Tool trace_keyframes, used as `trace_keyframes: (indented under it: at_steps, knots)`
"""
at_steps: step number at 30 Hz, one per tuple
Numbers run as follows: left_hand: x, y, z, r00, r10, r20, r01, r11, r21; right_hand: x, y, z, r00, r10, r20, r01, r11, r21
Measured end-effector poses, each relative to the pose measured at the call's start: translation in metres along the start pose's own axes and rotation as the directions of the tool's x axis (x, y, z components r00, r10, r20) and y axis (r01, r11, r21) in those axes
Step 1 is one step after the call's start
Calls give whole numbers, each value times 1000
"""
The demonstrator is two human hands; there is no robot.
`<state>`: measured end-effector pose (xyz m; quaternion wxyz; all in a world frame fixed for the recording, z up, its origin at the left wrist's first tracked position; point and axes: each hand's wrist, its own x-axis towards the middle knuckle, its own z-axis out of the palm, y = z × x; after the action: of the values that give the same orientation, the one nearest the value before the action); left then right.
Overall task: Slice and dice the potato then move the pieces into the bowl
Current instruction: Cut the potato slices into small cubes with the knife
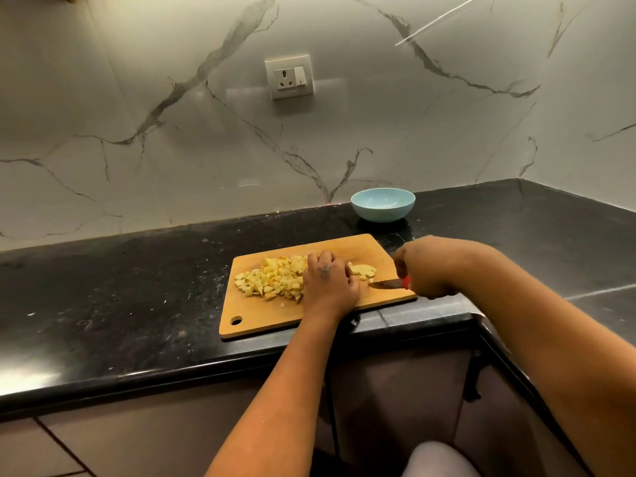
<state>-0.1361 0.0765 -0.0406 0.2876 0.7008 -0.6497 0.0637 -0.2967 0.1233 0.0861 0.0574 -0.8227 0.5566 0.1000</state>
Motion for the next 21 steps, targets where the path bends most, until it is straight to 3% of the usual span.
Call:
trace_keyframes:
  at_steps: [5,9,15,18,21]
  knots:
    - [-1,-7,-7,997,-20,-71,9,990,-142,16,17,2,979,94,-179,-74,990,116]
    - [2,-25,-20,995,-78,-69,66,985,-162,25,2,23,990,128,-59,-128,992,15]
    - [12,-29,-25,985,36,167,-48,997,67,29,-19,35,999,12,36,-9,996,-94]
    - [19,-24,-19,957,78,281,-112,988,108,33,-27,43,1000,-9,7,9,1000,-3]
    - [27,-19,-17,948,66,310,-113,984,137,39,-31,52,994,-44,-103,61,985,163]
